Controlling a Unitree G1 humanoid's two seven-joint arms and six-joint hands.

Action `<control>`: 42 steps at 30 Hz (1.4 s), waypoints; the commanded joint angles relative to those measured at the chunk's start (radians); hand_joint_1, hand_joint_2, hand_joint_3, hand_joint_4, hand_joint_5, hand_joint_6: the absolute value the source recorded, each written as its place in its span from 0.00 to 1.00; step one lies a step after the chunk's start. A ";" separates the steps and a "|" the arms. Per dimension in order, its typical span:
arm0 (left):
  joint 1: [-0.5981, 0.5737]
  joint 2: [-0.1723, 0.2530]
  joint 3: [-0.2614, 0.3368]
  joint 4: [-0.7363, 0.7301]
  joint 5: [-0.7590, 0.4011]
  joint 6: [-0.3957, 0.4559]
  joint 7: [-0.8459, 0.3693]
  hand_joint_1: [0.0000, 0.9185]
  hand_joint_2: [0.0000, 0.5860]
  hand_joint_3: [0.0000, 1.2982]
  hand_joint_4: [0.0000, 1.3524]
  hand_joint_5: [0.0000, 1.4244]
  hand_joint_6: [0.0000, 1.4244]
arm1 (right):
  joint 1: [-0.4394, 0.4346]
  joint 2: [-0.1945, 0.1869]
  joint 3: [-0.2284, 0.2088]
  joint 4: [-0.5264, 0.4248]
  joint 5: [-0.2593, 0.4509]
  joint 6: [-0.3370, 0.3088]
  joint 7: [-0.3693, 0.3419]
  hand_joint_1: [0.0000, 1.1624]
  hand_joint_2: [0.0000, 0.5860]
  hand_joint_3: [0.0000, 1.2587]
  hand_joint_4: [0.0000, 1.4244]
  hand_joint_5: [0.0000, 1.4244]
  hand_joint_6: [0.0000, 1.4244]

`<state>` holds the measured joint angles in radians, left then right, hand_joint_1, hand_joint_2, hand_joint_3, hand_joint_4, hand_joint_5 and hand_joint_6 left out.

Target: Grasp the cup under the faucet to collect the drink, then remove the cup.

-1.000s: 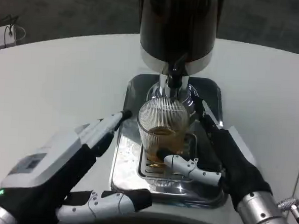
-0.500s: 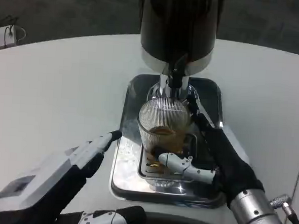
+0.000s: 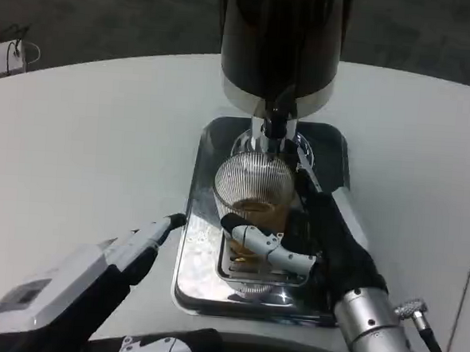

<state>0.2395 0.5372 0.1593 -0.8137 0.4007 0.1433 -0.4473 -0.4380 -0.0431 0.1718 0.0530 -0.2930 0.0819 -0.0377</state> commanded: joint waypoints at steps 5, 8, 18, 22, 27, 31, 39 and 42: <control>0.003 0.016 0.009 -0.006 0.001 0.026 -0.029 0.00 0.05 0.00 0.00 0.00 0.00 | -0.039 0.030 0.018 0.049 -0.019 -0.032 -0.045 0.67 0.35 0.00 0.00 0.00 0.00; 0.004 0.021 0.009 -0.006 0.000 0.032 -0.039 0.00 0.05 0.00 0.00 0.00 0.00 | -0.044 0.037 0.020 0.058 -0.026 -0.030 -0.060 0.68 0.35 0.00 0.00 0.00 0.00; 0.003 0.031 0.013 0.002 -0.008 0.050 -0.067 0.00 0.05 0.00 0.00 0.00 0.00 | -0.046 0.061 0.026 0.088 -0.055 -0.019 -0.118 0.69 0.34 0.00 0.00 0.00 0.00; 0.004 0.030 0.022 0.004 -0.011 0.052 -0.072 0.00 0.05 0.00 0.00 0.00 0.00 | -0.054 0.069 0.026 0.103 -0.057 -0.021 -0.133 0.70 0.34 0.00 0.00 0.00 0.00; 0.006 0.033 0.027 0.005 -0.016 0.064 -0.085 0.00 0.05 0.00 0.00 0.00 0.00 | -0.059 0.091 0.026 0.116 -0.062 -0.012 -0.166 0.70 0.35 0.00 0.00 0.02 0.01; 0.004 0.036 0.028 0.004 -0.017 0.079 -0.093 0.00 0.05 0.00 0.00 0.00 0.00 | -0.058 0.106 0.026 0.119 -0.063 -0.011 -0.187 0.70 0.36 0.00 0.01 0.06 0.04; -0.005 0.047 0.021 0.010 -0.019 0.105 -0.108 0.00 0.05 0.00 0.00 0.00 0.00 | -0.058 0.148 0.030 0.136 -0.061 -0.007 -0.221 0.70 0.36 0.05 0.12 0.17 0.15; -0.004 0.048 0.017 0.013 -0.020 0.110 -0.112 0.00 0.05 0.00 0.00 0.00 0.00 | -0.060 0.166 0.033 0.154 -0.068 -0.008 -0.254 0.71 0.36 0.08 0.15 0.21 0.24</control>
<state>0.2305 0.5734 0.1784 -0.8101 0.3924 0.2418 -0.5457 -0.4920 0.0953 0.1941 0.1844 -0.3502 0.0718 -0.2701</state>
